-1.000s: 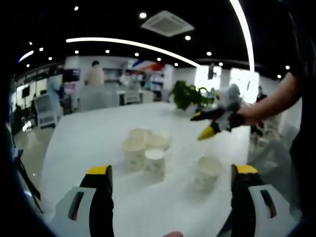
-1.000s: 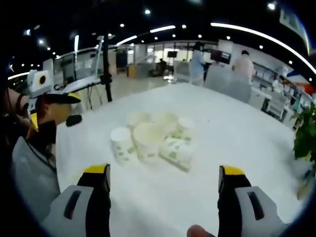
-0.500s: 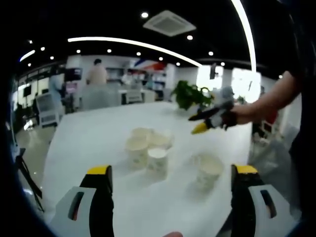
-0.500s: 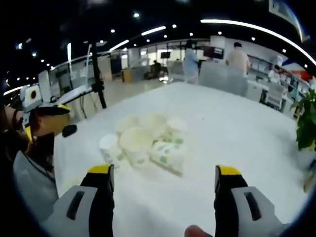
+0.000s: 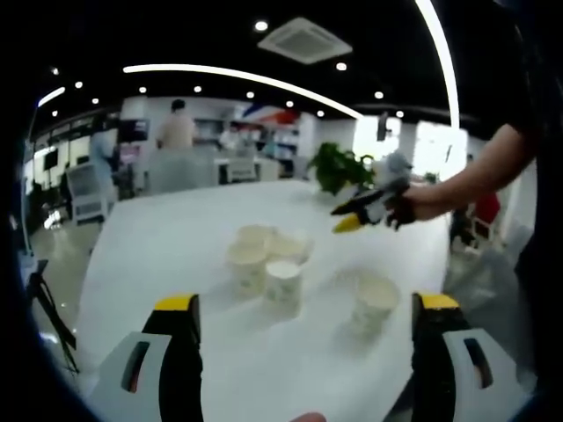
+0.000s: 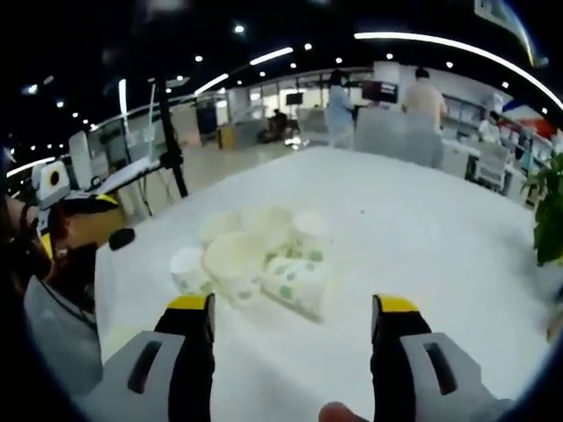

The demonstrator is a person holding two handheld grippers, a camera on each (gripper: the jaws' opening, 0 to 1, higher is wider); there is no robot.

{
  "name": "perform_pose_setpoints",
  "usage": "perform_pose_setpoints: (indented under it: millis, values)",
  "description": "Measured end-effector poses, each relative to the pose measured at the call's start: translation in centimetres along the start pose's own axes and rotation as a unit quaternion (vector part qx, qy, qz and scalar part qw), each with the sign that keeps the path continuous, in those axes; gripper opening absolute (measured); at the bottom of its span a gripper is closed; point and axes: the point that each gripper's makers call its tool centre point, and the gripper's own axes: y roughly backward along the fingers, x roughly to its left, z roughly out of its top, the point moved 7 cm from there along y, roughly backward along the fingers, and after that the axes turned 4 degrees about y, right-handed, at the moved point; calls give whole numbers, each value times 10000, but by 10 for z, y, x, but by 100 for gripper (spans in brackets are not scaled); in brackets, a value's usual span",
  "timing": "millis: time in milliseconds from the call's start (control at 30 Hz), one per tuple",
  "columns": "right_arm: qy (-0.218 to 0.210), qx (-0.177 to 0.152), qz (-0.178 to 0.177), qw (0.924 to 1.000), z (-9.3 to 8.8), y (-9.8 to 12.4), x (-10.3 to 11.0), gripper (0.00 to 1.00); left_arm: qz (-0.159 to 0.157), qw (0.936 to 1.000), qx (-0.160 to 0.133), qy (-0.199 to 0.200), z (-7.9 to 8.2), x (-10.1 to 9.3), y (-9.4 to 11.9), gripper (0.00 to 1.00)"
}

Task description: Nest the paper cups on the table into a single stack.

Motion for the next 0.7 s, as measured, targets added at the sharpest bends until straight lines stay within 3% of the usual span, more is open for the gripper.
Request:
perform_pose_setpoints:
  millis: [700]
  values:
    - [-346, -8, 12, 9994, -4, -17, -14, 52, 96, 9999, 39, 40, -3, 3, 4, 98]
